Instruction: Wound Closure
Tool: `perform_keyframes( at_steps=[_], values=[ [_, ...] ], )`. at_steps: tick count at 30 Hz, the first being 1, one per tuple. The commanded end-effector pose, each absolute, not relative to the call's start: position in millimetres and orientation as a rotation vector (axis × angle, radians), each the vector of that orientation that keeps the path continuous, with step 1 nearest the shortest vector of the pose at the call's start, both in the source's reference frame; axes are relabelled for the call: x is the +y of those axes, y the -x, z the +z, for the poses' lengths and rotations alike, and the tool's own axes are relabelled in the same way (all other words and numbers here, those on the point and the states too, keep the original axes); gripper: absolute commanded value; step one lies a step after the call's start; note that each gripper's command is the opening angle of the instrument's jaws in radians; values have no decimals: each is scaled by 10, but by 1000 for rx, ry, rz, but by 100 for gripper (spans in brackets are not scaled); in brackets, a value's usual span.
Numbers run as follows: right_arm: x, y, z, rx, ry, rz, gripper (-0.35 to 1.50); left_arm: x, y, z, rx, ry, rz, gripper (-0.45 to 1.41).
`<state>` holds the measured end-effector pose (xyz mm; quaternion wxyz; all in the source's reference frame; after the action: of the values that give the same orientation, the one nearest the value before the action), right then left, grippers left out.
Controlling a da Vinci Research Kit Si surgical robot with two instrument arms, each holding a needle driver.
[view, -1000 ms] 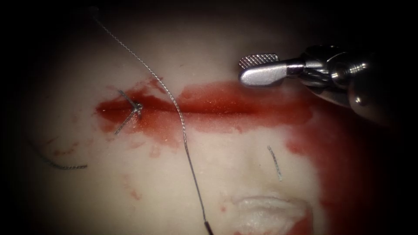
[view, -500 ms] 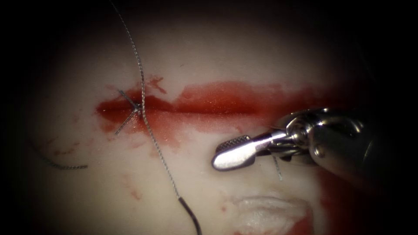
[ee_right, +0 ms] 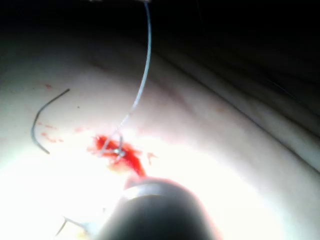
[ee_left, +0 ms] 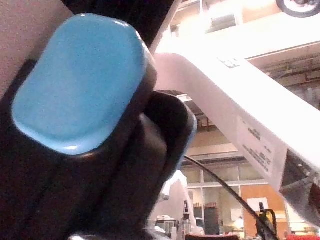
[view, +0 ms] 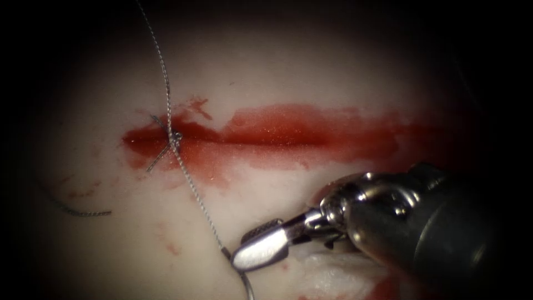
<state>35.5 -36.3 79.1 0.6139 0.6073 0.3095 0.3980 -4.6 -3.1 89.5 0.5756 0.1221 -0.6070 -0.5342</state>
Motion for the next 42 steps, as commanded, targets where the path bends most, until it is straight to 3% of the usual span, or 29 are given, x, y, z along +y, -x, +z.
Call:
perform_keyframes(
  at_steps=[1,6,12,16,19,21,22,25,26,28,31,37,40,42],
  values=[
    [-357,-367,789,715,-1404,904,73,-17,49,889,-1432,-283,-1248,-45],
    [-358,-379,788,749,-1357,960,73,-17,48,888,-1430,-279,-1252,-45],
    [-346,-407,796,817,-1280,1015,91,-20,53,891,-1436,-283,-1240,-45],
    [-342,-416,801,857,-1233,985,78,-20,54,890,-1439,-293,-1233,-45],
    [-338,-424,805,923,-1146,1021,93,-20,55,890,-1440,-294,-1232,-45],
    [-333,-428,807,941,-1132,1052,69,-21,56,890,-1440,-295,-1230,-45],
    [-329,-427,809,1005,-1109,1020,-35,-21,57,891,-1441,-292,-1230,-45],
    [-325,-426,811,1024,-1088,1016,-35,-21,58,891,-1440,-290,-1231,-45],
    [-320,-425,813,1026,-1090,1020,-35,-21,59,891,-1440,-289,-1232,-25],
    [-308,-423,814,1029,-1090,1038,-35,-21,65,893,-1429,-256,-1272,88],
    [-291,-420,817,1051,-1064,1086,-35,-30,75,899,-1437,-275,-1310,109],
    [-253,-404,830,1177,-1014,1151,-35,-75,89,918,-1402,-458,-1341,135],
    [-239,-397,834,1223,-992,1161,-35,-104,86,923,-1348,-707,-1580,130],
    [-207,-379,841,1345,-943,1162,-35,-139,81,921,-1099,-922,-1438,133]
  ],
)
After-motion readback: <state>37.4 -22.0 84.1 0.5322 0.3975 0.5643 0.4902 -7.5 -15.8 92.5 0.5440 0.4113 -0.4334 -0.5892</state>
